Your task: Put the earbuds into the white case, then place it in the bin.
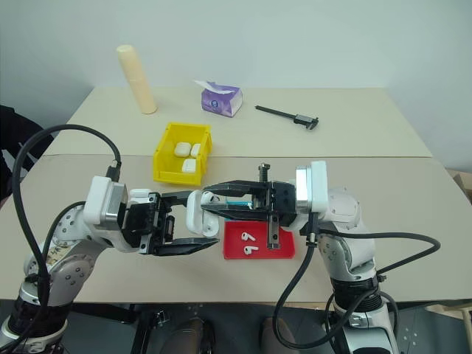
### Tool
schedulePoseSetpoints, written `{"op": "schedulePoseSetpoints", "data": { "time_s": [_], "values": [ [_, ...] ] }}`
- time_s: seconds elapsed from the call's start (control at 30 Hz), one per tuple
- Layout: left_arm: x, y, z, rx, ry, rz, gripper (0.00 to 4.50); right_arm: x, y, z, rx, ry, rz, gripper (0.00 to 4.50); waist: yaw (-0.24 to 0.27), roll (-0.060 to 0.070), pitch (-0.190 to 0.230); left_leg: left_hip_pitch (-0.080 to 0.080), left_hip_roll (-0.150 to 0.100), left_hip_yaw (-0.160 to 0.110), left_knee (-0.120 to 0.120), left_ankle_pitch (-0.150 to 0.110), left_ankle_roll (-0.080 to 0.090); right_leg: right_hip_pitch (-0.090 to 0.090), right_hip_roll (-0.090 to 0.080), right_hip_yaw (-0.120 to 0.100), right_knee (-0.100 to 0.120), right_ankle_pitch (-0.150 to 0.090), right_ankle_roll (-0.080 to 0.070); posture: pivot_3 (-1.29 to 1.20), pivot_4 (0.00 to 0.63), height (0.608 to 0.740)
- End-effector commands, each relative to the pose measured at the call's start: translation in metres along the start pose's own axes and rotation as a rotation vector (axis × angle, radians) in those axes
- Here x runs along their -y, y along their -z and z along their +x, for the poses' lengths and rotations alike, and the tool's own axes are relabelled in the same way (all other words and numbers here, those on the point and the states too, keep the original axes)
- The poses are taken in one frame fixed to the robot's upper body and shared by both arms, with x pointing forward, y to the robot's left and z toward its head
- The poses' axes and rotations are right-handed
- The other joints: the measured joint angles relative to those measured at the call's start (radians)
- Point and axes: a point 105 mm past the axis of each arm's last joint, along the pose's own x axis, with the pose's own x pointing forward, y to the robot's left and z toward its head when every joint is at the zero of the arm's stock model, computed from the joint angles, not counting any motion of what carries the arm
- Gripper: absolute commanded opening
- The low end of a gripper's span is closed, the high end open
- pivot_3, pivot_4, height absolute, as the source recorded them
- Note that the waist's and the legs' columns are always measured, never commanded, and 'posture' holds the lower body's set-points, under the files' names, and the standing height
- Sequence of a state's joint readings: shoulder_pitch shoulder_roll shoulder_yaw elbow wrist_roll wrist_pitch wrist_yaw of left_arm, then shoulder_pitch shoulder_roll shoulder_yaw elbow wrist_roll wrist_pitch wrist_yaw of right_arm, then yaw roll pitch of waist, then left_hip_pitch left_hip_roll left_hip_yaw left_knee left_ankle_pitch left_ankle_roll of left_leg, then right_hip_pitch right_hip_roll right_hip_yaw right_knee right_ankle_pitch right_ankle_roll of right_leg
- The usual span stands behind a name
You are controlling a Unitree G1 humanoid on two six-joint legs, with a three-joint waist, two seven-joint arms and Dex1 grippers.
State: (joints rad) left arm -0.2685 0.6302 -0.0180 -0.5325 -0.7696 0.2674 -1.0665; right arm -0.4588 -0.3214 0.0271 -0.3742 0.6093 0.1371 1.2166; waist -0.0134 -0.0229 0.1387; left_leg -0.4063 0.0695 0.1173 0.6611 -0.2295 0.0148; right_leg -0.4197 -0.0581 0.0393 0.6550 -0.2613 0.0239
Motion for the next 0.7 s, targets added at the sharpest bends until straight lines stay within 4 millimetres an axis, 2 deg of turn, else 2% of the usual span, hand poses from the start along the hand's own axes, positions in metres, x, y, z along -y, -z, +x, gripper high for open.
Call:
{"op": "schedulePoseSetpoints", "data": {
  "time_s": [0.03, 0.2, 0.47, 0.57, 0.7],
  "values": [
    [0.002, -0.009, 0.002, 0.03, -0.004, 0.045, 2.77, -0.003, -0.002, -0.001, -0.004, -0.017, -0.026, 0.61, 0.0, 0.0, 0.0, 0.0, 0.0, 0.0, 0.0, 0.0, 0.0, 0.0, 0.0, 0.0, 0.0, 0.0, 0.0, 0.0, 0.15, 0.74],
    [0.001, -0.008, 0.002, 0.029, -0.011, 0.044, 2.77, -0.006, 0.0, -0.002, -0.026, -0.041, -0.052, 2.28, 0.0, 0.0, 0.0, 0.0, 0.0, 0.0, 0.0, 0.0, 0.0, 0.0, 0.0, 0.0, 0.0, 0.0, 0.0, 0.0, 0.15, 0.74],
    [-0.005, -0.001, -0.001, 0.008, -0.058, 0.054, 2.77, -0.004, -0.002, -0.009, -0.073, -0.058, -0.091, 2.28, 0.001, 0.0, 0.0, 0.0, 0.0, 0.0, 0.0, 0.0, 0.0, 0.0, 0.0, 0.0, 0.0, 0.0, 0.0, 0.0, 0.15, 0.74],
    [-0.011, 0.017, -0.018, -0.103, -0.12, 0.059, 2.77, 0.008, -0.007, -0.023, -0.199, -0.085, -0.064, 2.28, 0.0, 0.0, 0.0, 0.0, 0.0, 0.0, 0.0, 0.0, 0.0, 0.0, 0.0, 0.0, 0.0, 0.0, 0.0, 0.0, 0.15, 0.74],
    [-0.007, 0.047, -0.049, -0.245, -0.182, 0.045, 2.77, 0.04, 0.003, -0.038, -0.567, -0.12, -0.003, 2.28, -0.006, 0.001, 0.0, 0.001, 0.0, 0.001, 0.0, 0.0, 0.0, -0.002, 0.0, 0.002, 0.001, 0.0, -0.001, 0.0, 0.15, 0.74]
  ]
}}
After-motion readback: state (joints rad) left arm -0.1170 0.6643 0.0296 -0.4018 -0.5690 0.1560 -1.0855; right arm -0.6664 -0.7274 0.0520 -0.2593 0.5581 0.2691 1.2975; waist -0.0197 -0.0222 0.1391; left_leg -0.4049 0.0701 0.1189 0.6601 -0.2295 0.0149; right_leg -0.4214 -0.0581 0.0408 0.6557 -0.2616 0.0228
